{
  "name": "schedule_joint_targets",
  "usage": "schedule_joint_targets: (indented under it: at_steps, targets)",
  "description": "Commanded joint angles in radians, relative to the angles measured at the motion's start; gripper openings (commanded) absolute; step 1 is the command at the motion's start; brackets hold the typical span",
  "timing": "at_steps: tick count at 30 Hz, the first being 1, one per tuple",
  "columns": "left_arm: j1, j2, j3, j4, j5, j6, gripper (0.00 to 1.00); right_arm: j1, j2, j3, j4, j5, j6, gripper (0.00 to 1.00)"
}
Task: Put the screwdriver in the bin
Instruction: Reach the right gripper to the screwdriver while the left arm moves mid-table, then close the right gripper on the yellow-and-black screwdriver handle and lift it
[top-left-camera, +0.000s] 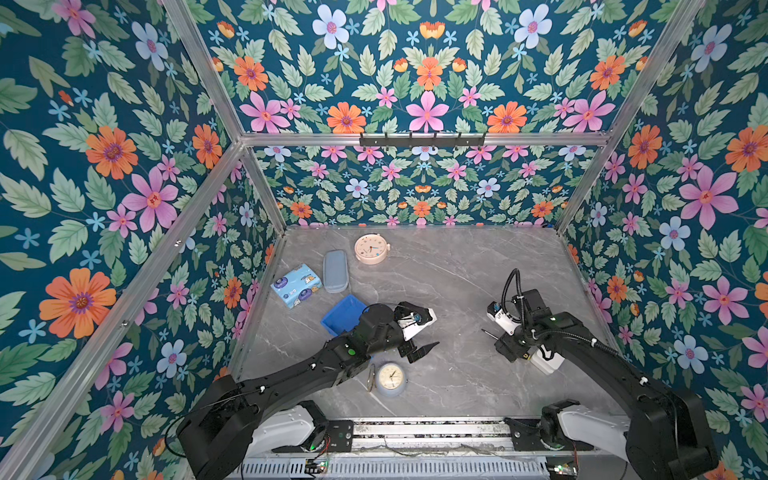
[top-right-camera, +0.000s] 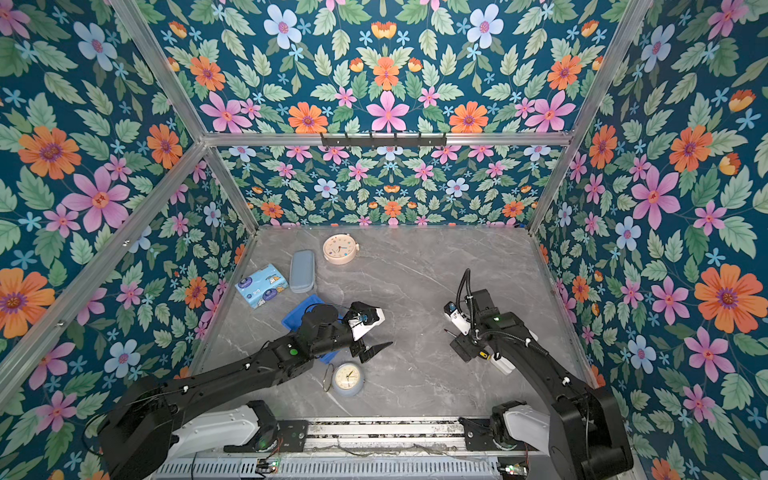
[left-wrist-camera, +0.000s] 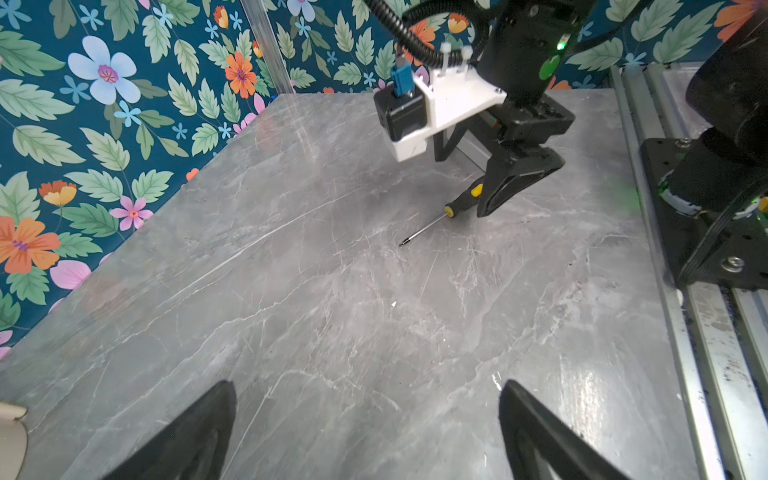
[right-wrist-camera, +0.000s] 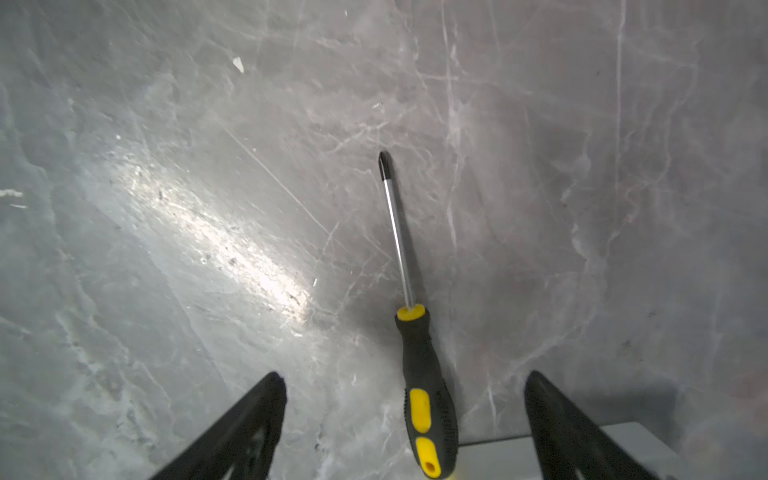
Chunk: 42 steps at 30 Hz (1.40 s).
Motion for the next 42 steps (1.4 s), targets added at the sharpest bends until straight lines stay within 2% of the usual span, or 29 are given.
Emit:
schedule_joint_targets:
  at_steps: [1,6,8,17,23,28,31,34,37,42]
  targets:
    - [-0.006,-0.004,0.021,-0.021,0.018,-0.009,1.00,0.001,0.047,0.001,-0.007,0.030,0.006,0.84]
    - [-0.007,-0.035,0.010,-0.061,-0.005,-0.009,1.00,0.001,0.145,0.025,0.033,0.019,0.033,0.64]
    - [-0.008,-0.043,0.002,-0.069,-0.012,-0.014,1.00,0.001,0.189,0.048,0.025,0.023,0.044,0.52]
    - [-0.017,-0.043,-0.022,-0.028,-0.072,-0.056,1.00,0.001,0.253,0.054,0.061,0.035,0.047,0.46]
    - [-0.017,-0.037,-0.026,-0.016,-0.074,-0.057,1.00,0.001,0.307,0.064,0.071,0.048,0.053,0.39]
    - [-0.017,-0.051,-0.041,-0.010,-0.079,-0.068,1.00,0.001,0.320,0.063,0.083,0.055,0.052,0.30]
    - [-0.017,-0.061,-0.049,-0.006,-0.087,-0.077,1.00,0.001,0.321,0.063,0.082,0.058,0.047,0.16]
    - [-0.017,-0.070,-0.054,-0.003,-0.090,-0.082,1.00,0.000,0.318,0.066,0.075,0.058,0.044,0.06]
    - [-0.017,-0.077,-0.064,0.002,-0.094,-0.083,1.00,0.002,0.305,0.062,0.075,0.059,0.044,0.00]
    - [-0.017,-0.074,-0.074,0.025,-0.101,-0.089,1.00,0.001,0.263,0.061,0.074,0.055,0.055,0.00]
